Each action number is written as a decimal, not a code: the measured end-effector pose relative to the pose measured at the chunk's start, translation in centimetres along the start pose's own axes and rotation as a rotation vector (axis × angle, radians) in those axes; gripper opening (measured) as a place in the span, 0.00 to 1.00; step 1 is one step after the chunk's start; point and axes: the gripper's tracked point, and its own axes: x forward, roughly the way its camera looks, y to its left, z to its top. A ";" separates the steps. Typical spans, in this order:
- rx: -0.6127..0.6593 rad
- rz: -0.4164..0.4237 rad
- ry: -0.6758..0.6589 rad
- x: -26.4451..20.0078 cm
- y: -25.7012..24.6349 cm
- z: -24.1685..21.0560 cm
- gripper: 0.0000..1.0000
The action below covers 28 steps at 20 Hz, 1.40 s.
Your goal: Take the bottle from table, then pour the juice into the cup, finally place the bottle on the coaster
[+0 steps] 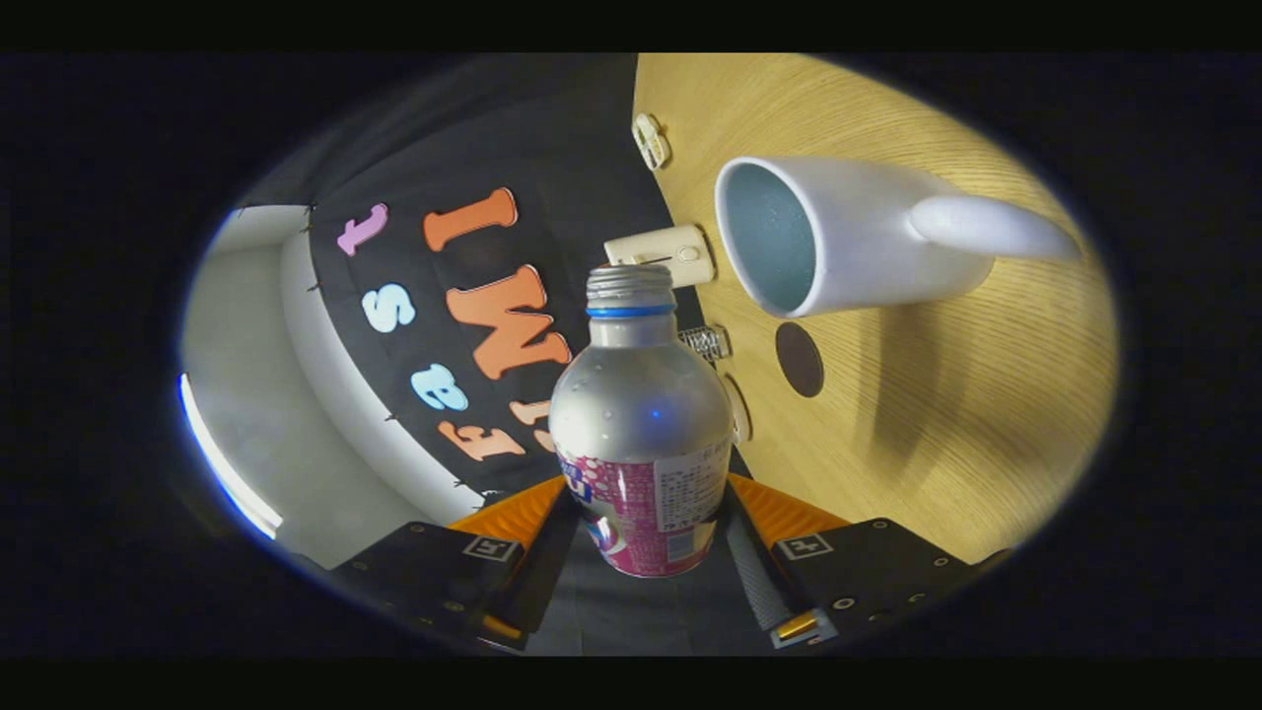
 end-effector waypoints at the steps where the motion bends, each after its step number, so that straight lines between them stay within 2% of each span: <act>1: 0.006 0.004 0.002 0.1 0.1 0.0 0.80; 28: 0.142 0.070 0.035 -0.4 1.5 0.0 0.79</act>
